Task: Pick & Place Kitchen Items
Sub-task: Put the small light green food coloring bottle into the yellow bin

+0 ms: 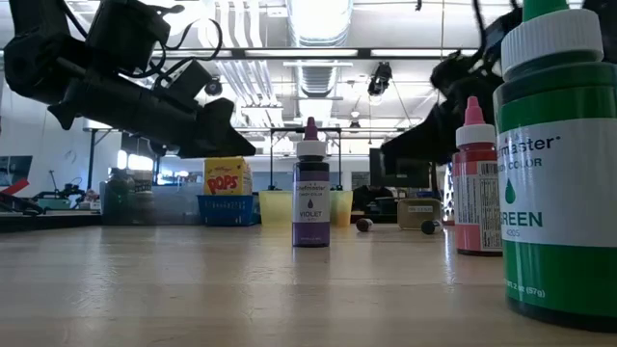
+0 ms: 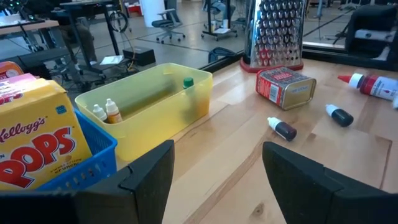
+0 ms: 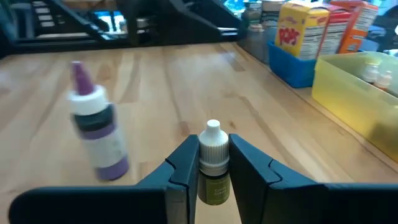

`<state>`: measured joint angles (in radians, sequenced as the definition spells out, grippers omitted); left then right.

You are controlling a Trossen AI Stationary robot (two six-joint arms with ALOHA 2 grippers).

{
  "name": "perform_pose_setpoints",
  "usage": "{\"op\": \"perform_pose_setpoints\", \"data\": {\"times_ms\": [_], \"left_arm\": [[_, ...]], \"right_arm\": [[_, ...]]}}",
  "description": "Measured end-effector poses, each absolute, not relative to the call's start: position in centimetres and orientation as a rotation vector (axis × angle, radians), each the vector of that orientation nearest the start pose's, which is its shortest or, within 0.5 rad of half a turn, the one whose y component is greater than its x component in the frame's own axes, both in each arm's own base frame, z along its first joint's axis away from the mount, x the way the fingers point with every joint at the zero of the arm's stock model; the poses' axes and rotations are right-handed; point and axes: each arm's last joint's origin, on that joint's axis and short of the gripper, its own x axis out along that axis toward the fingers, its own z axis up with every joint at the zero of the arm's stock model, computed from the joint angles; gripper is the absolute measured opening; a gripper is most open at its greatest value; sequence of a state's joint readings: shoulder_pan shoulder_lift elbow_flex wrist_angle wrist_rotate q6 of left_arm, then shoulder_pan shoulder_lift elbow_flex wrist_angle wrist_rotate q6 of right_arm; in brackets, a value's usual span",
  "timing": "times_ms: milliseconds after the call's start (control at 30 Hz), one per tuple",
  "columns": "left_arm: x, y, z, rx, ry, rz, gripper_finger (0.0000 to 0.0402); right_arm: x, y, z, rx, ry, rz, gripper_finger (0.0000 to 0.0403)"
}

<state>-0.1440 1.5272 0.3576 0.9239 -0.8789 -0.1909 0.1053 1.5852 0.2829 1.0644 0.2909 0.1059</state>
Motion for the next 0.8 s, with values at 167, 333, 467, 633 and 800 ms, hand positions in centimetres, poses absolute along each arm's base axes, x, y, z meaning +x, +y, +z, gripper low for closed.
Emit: {"op": "perform_pose_setpoints", "data": {"times_ms": [167,333,467,633,800], "left_arm": [[24.4,-1.4,14.4,-0.061,0.158,0.713,0.025],[24.4,-1.4,14.3,-0.062,0.16,0.706,0.025],[24.5,-1.3,14.4,-0.063,0.158,0.709,0.025],[24.6,-1.3,14.5,-0.065,0.155,0.707,0.025],[24.5,-1.3,14.4,-0.063,0.16,0.703,0.025]], "right_arm": [[24.2,0.7,11.0,0.092,0.188,-0.207,0.0067],[24.4,0.7,11.7,0.122,0.073,-0.116,0.0064],[25.7,0.6,11.7,0.116,0.114,-0.126,0.0064],[27.8,0.4,13.0,0.082,0.079,-0.128,0.0065],[28.7,-0.2,13.2,0.075,0.117,-0.145,0.0066]]}}
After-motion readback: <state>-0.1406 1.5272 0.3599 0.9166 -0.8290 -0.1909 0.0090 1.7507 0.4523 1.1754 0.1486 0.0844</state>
